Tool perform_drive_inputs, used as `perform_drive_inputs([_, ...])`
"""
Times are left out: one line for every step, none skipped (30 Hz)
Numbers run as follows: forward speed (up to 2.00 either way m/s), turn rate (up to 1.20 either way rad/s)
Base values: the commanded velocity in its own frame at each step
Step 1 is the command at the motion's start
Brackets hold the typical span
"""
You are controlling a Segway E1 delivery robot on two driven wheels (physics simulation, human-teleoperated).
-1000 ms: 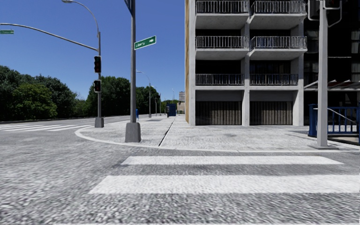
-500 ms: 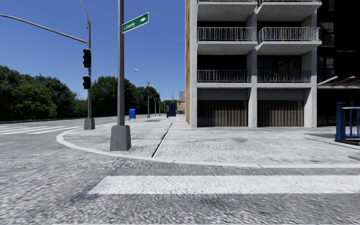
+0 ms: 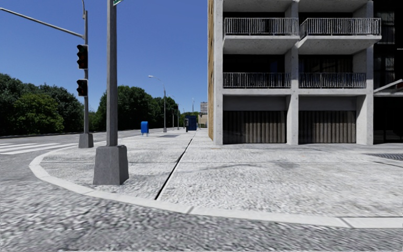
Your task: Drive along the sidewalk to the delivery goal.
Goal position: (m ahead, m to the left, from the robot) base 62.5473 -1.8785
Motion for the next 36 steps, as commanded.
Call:
perform_drive_inputs([1.99,0.0])
perform_drive_inputs([1.98,0.0])
perform_drive_inputs([1.98,0.0])
perform_drive_inputs([1.98,0.0])
perform_drive_inputs([1.98,0.0])
perform_drive_inputs([2.0,0.0])
perform_drive_inputs([2.0,0.0])
perform_drive_inputs([2.0,0.0])
perform_drive_inputs([2.0,0.0])
perform_drive_inputs([2.0,0.0])
perform_drive_inputs([2.0,0.0])
perform_drive_inputs([2.0,0.0])
perform_drive_inputs([2.0,0.0])
perform_drive_inputs([2.0,0.0])
perform_drive_inputs([1.97,0.0])
perform_drive_inputs([1.88,0.0])
perform_drive_inputs([1.82,0.0])
perform_drive_inputs([1.82,0.0])
perform_drive_inputs([1.79,0.0])
perform_drive_inputs([1.77,0.0])
perform_drive_inputs([1.67,0.0])
perform_drive_inputs([1.67,0.0])
perform_drive_inputs([1.57,0.0])
perform_drive_inputs([1.54,0.0])
perform_drive_inputs([1.53,0.0])
perform_drive_inputs([1.53,0.0])
perform_drive_inputs([1.53,0.0])
perform_drive_inputs([1.53,0.0])
perform_drive_inputs([1.53,0.0])
perform_drive_inputs([1.53,0.0])
perform_drive_inputs([1.53,0.0])
perform_drive_inputs([1.53,0.0])
perform_drive_inputs([1.53,0.0])
perform_drive_inputs([1.53,0.0])
perform_drive_inputs([1.53,0.0])
perform_drive_inputs([1.53,0.0])
